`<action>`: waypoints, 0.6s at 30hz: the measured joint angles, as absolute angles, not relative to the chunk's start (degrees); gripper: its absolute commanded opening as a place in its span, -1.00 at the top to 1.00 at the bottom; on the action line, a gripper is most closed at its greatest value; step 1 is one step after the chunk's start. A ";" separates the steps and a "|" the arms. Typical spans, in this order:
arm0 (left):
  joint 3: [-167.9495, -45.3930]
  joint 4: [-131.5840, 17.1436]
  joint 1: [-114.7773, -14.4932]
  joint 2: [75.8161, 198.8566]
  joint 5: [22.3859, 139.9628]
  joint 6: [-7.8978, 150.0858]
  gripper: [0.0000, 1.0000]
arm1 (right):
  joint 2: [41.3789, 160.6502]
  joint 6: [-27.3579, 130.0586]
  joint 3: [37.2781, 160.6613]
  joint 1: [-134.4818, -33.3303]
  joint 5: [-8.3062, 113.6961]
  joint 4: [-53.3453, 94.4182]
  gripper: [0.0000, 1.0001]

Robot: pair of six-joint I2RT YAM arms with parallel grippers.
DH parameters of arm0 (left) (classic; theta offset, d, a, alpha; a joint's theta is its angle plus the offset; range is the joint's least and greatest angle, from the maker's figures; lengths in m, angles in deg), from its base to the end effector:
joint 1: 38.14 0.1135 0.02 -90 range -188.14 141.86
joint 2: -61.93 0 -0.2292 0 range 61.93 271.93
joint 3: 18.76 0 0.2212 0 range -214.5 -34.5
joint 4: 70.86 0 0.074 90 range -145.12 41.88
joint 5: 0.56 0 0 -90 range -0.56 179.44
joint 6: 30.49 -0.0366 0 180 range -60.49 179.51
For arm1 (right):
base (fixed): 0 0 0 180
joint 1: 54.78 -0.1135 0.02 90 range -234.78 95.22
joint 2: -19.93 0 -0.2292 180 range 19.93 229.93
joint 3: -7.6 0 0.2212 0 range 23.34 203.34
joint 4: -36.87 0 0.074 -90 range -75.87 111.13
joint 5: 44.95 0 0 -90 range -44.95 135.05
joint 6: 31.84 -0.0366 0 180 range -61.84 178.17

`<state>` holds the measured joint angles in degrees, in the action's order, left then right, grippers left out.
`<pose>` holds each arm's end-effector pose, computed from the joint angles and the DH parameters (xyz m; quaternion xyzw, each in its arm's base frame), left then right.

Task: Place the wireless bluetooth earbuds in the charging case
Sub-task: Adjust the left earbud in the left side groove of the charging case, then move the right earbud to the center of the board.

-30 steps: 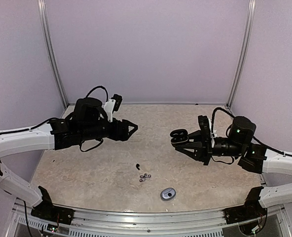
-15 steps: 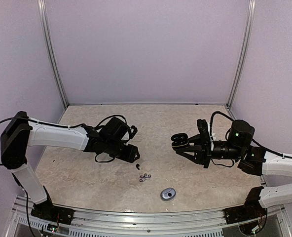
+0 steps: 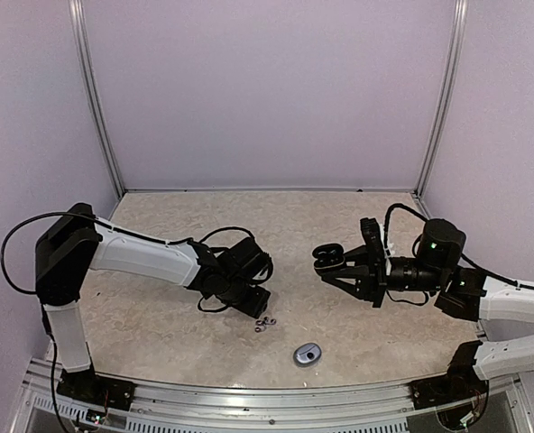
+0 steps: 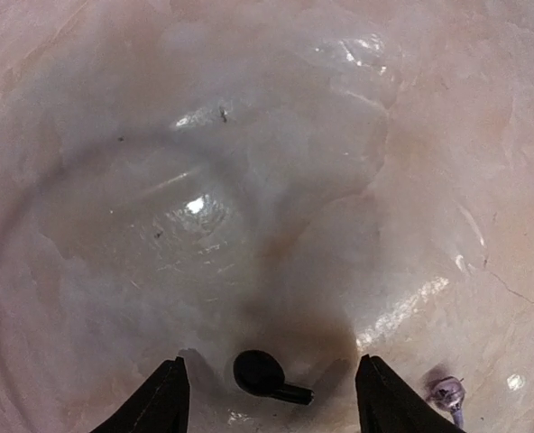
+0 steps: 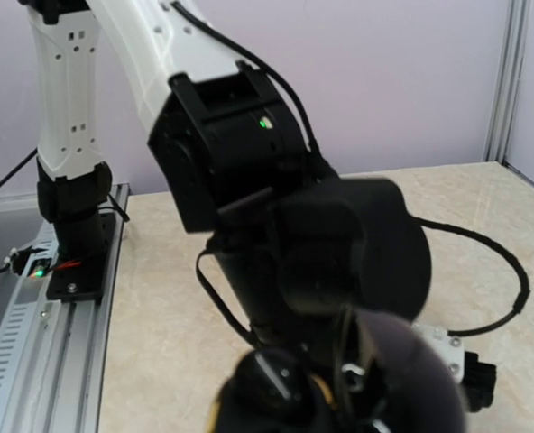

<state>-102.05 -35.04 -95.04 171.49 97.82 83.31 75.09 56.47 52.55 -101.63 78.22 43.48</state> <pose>0.1938 -0.2875 0.1342 0.2588 0.9328 -0.1017 0.2292 0.1298 0.1678 0.2558 -0.4487 0.5701 0.4594 0.5126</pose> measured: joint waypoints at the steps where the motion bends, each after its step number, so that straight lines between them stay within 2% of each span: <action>1: -102.53 -34.36 -95.13 172.06 98.98 83.35 -0.26 | 75.09 56.41 52.55 -101.63 78.24 43.48 1.00; 10: -103.32 -31.59 -94.17 173.39 104.00 84.03 0.04 | 75.11 56.36 52.55 -101.63 78.42 43.39 1.00; 13: -102.55 -32.11 -92.75 172.91 103.30 84.18 0.02 | 75.11 56.36 52.55 -101.63 78.42 43.33 1.00; 18: -101.37 -32.48 -91.06 171.79 101.12 84.20 -0.12 | 75.18 56.36 52.55 -101.63 78.46 43.31 1.00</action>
<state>-101.37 -32.48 -91.06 171.79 101.12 84.20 75.18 56.36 52.55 -101.63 78.46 43.31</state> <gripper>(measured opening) 0.521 0.232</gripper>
